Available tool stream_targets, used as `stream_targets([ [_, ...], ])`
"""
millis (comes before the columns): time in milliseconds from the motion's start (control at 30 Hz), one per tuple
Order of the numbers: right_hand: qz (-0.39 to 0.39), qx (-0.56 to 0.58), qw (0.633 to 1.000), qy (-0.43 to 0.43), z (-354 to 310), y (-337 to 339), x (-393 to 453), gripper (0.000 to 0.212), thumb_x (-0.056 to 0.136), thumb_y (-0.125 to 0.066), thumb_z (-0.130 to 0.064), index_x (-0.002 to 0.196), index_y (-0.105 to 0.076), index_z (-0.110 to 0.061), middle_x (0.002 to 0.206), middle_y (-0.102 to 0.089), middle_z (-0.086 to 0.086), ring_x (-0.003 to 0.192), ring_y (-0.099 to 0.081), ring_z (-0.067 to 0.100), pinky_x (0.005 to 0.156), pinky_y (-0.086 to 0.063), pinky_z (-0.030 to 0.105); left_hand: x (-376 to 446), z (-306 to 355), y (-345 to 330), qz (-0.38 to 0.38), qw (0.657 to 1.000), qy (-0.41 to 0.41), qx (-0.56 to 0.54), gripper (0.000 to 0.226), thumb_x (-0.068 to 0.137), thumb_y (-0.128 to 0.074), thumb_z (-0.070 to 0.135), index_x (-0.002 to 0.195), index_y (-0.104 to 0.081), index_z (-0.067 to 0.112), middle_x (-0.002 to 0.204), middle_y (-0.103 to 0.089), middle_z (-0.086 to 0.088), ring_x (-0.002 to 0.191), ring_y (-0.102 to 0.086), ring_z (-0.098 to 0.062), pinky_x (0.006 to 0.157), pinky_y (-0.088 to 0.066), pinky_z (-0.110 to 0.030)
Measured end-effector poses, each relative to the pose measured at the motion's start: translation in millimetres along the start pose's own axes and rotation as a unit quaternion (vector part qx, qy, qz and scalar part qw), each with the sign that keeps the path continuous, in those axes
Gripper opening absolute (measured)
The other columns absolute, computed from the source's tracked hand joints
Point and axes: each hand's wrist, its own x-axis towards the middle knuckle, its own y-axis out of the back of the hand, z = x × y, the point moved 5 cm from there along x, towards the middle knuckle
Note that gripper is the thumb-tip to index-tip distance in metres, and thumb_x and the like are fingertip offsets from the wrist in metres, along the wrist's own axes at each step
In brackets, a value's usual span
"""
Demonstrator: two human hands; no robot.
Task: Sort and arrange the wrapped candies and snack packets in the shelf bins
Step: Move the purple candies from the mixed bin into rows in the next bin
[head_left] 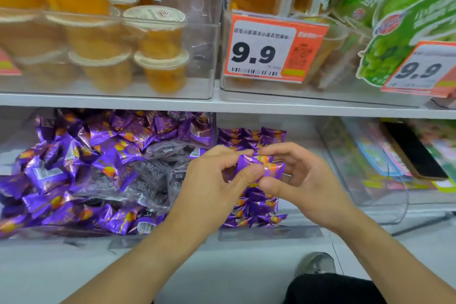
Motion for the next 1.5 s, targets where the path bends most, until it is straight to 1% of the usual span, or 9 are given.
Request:
stream_targets([
  [133,-0.042,-0.014,0.999,0.02,8.1,15.7,10.6,0.042,0.071,-0.085,-0.011,0.107,-0.065,-0.005,0.1,-0.07,0.013,0.085,-0.066,0.027,0.079,-0.057,0.038,2.9,-1.1,-6.8,-0.024,0.999,-0.035,0.022,0.036,0.082,-0.063,0.057,0.109,-0.074,0.036,0.096,-0.064,0.01,0.091,-0.06,-0.011,0.079,-0.045,-0.015],
  [267,-0.001,-0.018,1.0,0.011,19.0,50.5,23.2,0.043,0.066,-0.088,-0.016,0.103,-0.067,-0.009,0.097,-0.07,0.008,0.086,-0.066,0.022,0.08,-0.058,0.034,8.7,-2.7,6.2,0.064,0.982,-0.063,0.165,0.046,0.083,-0.071,0.049,0.121,-0.067,0.023,0.108,-0.057,0.009,0.104,-0.049,-0.006,0.093,-0.033,-0.007],
  [433,0.106,-0.131,0.985,-0.04,53.4,124.1,52.3,0.041,0.07,-0.088,-0.019,0.105,-0.067,-0.017,0.1,-0.07,0.005,0.081,-0.066,0.011,0.069,-0.053,0.021,13.4,-27.8,22.2,0.094,0.984,0.029,0.146,0.05,0.079,-0.08,0.025,0.124,-0.06,0.018,0.104,-0.06,0.004,0.083,-0.058,-0.01,0.078,-0.05,-0.02],
  [500,0.12,-0.187,0.972,-0.076,75.8,138.7,65.7,0.035,0.076,-0.082,-0.003,0.104,-0.066,-0.015,0.098,-0.067,0.008,0.08,-0.063,0.016,0.067,-0.054,0.024,11.1,-34.9,19.7,0.089,0.987,0.06,0.122,0.044,0.08,-0.079,0.022,0.12,-0.062,0.018,0.1,-0.063,0.002,0.082,-0.062,-0.012,0.076,-0.052,-0.016],
  [600,0.101,-0.229,0.96,-0.126,106.9,142.2,79.9,0.034,0.076,-0.081,0.0,0.103,-0.067,-0.015,0.099,-0.068,0.009,0.09,-0.061,0.02,0.077,-0.054,0.038,6.8,-40.2,18.2,0.112,0.988,0.074,0.073,0.035,0.08,-0.078,0.017,0.113,-0.066,0.02,0.096,-0.065,0.005,0.078,-0.064,-0.009,0.074,-0.054,-0.016],
  [833,0.076,-0.345,0.932,-0.08,123.2,129.4,93.6,0.042,0.076,-0.083,-0.004,0.115,-0.067,-0.005,0.104,-0.065,0.007,0.085,-0.059,0.019,0.066,-0.043,0.003,5.8,-48.6,13.0,0.152,0.983,0.1,0.01,0.029,0.081,-0.077,0.012,0.107,-0.068,0.02,0.091,-0.066,0.002,0.071,-0.061,-0.006,0.07,-0.055,-0.018],
  [967,0.074,-0.442,0.892,-0.057,121.1,132.3,93.8,0.053,0.071,-0.09,-0.021,0.118,-0.066,-0.015,0.116,-0.055,0.005,0.092,-0.059,0.016,0.075,-0.042,0.016,-0.1,-47.2,11.8,0.164,0.982,0.095,-0.012,0.028,0.084,-0.076,0.015,0.109,-0.067,0.023,0.087,-0.065,-0.001,0.071,-0.063,-0.007,0.07,-0.053,-0.014],
  [1133,0.078,-0.473,0.876,-0.056,118.5,131.3,93.5,0.062,0.059,-0.095,-0.015,0.114,-0.066,-0.013,0.113,-0.047,0.005,0.084,-0.062,0.023,0.076,-0.054,0.03,3.7,-46.8,14.5,0.137,0.985,0.094,0.045,0.029,0.084,-0.075,0.02,0.11,-0.065,0.028,0.091,-0.064,0.006,0.079,-0.063,0.0,0.065,-0.048,-0.005],
  [1500,0.12,-0.505,0.854,-0.032,118.7,125.5,93.7,0.051,0.057,-0.095,-0.023,0.099,-0.069,-0.012,0.102,-0.058,0.009,0.083,-0.055,0.018,0.077,-0.046,0.022,2.7,-44.6,16.5,0.126,0.986,0.081,0.078,0.031,0.085,-0.074,0.025,0.114,-0.064,0.028,0.099,-0.064,0.003,0.084,-0.064,-0.001,0.065,-0.045,-0.004],
])
